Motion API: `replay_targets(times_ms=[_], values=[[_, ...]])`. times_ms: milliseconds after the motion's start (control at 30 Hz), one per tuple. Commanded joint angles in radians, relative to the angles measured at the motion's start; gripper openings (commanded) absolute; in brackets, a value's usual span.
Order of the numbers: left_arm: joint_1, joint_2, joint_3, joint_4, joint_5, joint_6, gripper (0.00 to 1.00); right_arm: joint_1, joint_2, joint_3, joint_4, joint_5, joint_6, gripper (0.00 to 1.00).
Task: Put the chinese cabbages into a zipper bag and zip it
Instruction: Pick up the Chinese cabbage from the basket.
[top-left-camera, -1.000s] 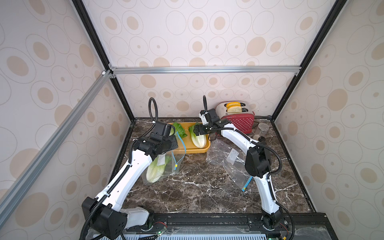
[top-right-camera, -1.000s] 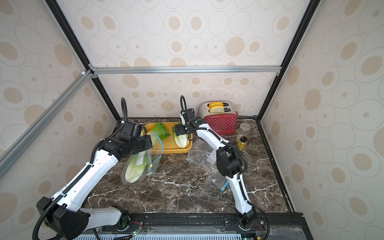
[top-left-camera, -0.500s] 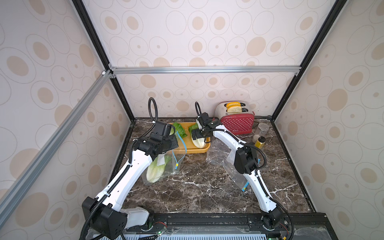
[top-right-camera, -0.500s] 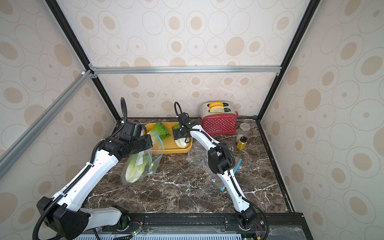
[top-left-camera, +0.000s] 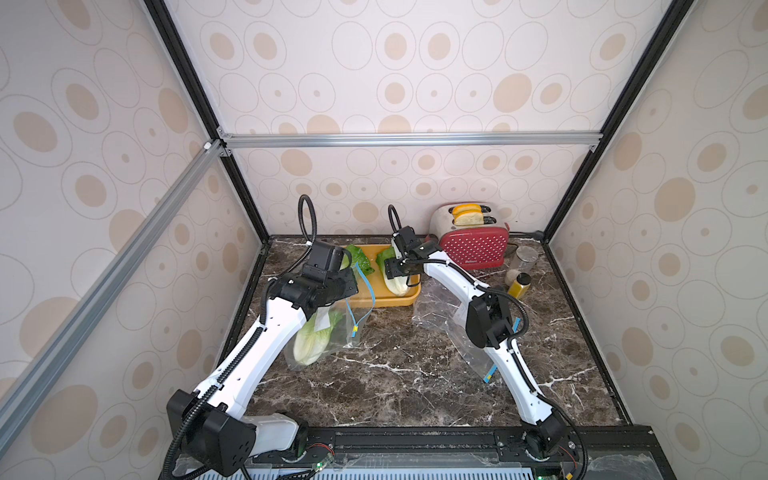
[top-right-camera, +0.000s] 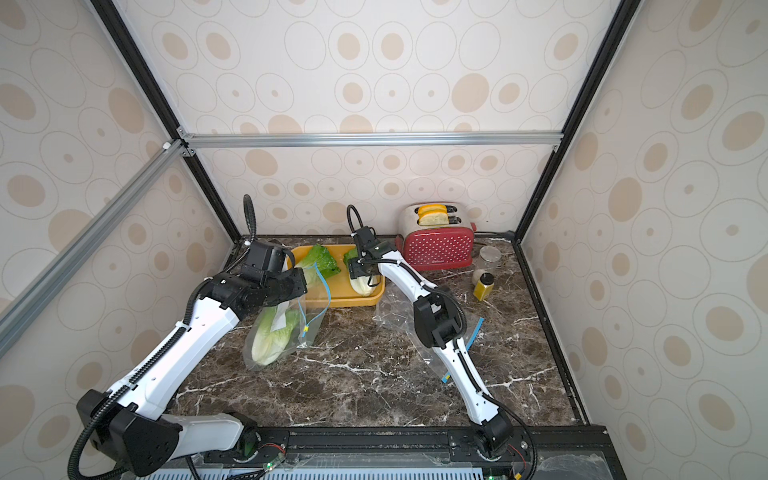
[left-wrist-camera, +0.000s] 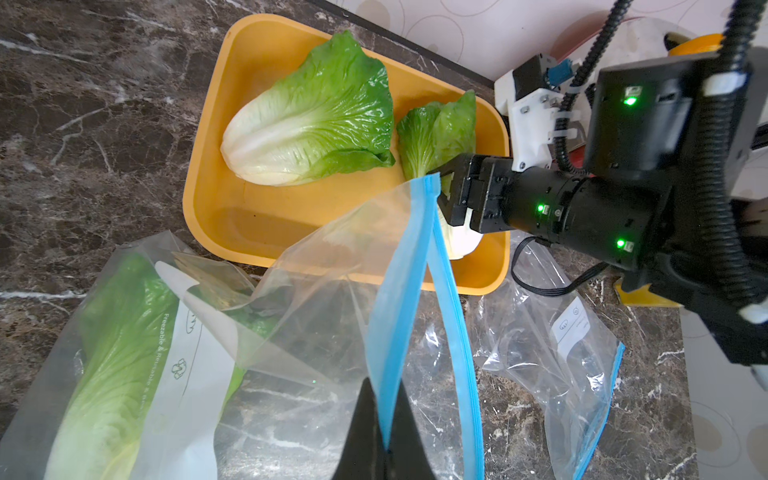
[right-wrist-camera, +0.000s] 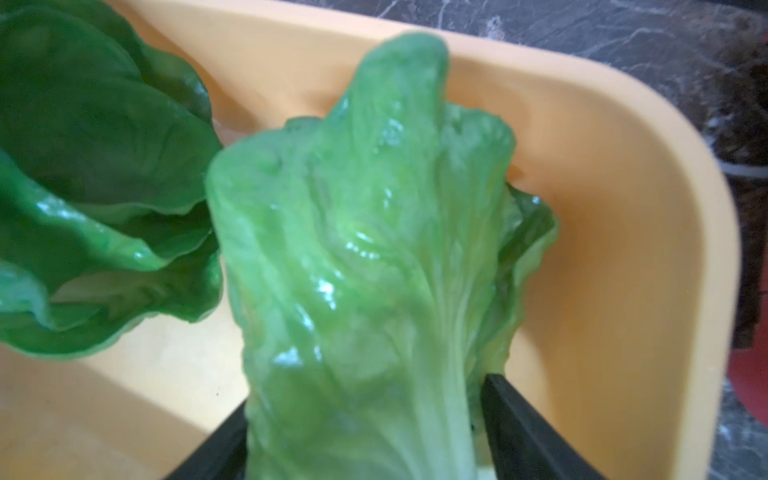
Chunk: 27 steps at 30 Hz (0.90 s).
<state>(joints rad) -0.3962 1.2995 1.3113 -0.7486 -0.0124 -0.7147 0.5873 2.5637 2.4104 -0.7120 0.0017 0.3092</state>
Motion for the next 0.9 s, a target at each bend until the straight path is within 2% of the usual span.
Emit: replay_targets(times_ms=[0, 267, 633, 867], values=[[0.008, -0.007, 0.028, 0.011, -0.008, -0.014, 0.00, 0.006, -0.062, -0.073, 0.022, -0.012, 0.022, 0.73], [0.007, -0.013, 0.026, 0.013, -0.004, -0.016, 0.00, 0.004, -0.140, -0.106, 0.086, -0.058, 0.064, 0.67], [0.007, -0.031, 0.024, 0.011, -0.005, -0.015, 0.00, -0.011, -0.238, -0.248, 0.181, -0.077, 0.115, 0.59], [0.008, -0.032, 0.026, 0.012, 0.003, -0.017, 0.00, -0.025, -0.294, -0.291, 0.224, -0.121, 0.157, 0.58]])
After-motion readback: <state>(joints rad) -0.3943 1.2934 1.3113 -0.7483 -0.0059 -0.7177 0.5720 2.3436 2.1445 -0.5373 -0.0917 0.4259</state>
